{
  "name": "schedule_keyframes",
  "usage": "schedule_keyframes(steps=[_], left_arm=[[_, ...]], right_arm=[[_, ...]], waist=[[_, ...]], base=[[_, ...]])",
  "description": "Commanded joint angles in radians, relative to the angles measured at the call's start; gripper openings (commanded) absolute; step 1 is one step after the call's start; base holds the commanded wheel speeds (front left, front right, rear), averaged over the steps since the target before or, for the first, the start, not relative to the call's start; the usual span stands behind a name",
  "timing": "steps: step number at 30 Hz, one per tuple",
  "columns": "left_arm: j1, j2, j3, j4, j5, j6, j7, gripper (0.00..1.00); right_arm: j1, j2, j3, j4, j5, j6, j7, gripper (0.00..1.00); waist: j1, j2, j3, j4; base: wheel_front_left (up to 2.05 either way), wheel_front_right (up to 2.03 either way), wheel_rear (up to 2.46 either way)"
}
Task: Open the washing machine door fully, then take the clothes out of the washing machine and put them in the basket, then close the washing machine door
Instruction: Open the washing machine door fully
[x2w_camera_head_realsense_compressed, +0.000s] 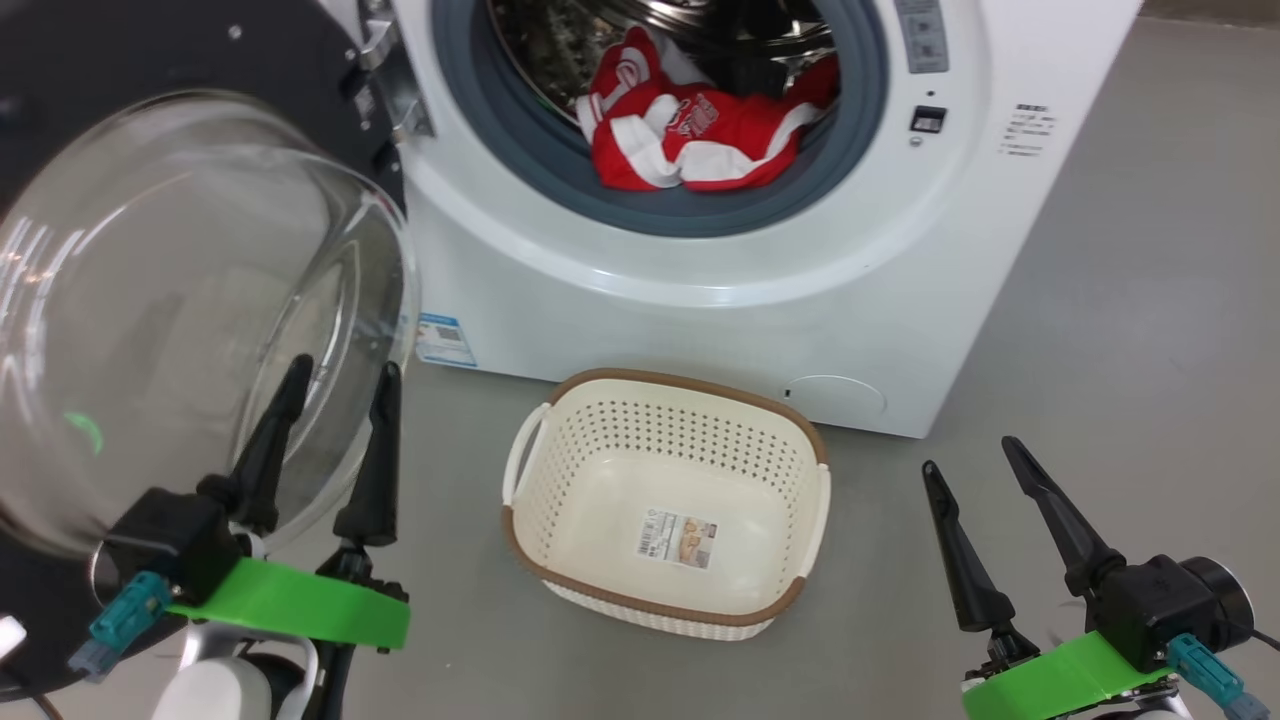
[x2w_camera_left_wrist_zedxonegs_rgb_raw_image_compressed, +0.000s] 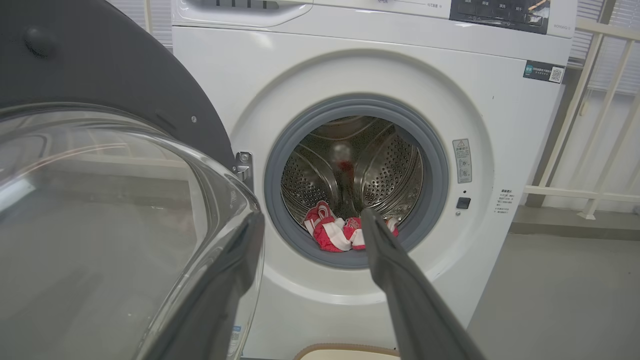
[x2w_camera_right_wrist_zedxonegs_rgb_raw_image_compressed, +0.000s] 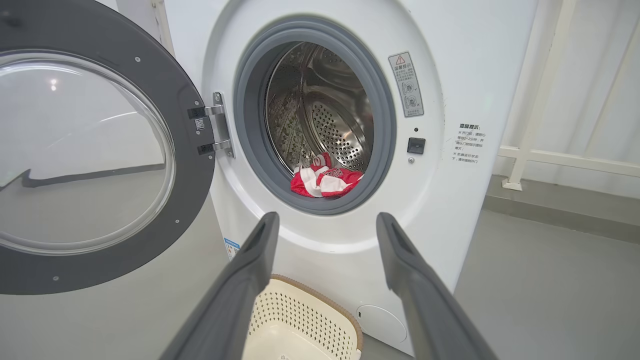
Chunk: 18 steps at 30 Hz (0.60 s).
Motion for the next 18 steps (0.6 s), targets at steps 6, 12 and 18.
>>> schedule_keyframes(steps=[6,12,18], left_arm=[[0.017,0.029,0.007,-0.013,-0.006,-0.013,0.007,1.00],[0.060,0.038,-0.012,-0.013,0.012,-0.008,0.000,1.00],[0.109,0.029,-0.015,-0.019,-0.009,-0.008,-0.019,1.00]], right_arm=[[-0.024,0.001,0.001,-0.018,0.009,0.006,-0.031,1.00],[-0.009,0.001,-0.011,-0.014,0.018,0.006,-0.043,1.00],[0.008,0.001,-0.027,-0.017,0.021,0.006,-0.051,1.00]], waist=[[0.0000,0.0000,-0.026,-0.101],[0.0000,0.0000,-0.046,-0.182],[0.0000,0.0000,-0.068,-0.256]], base=[[0.00,0.00,0.00],[0.00,0.00,0.00],[0.00,0.00,0.00]])
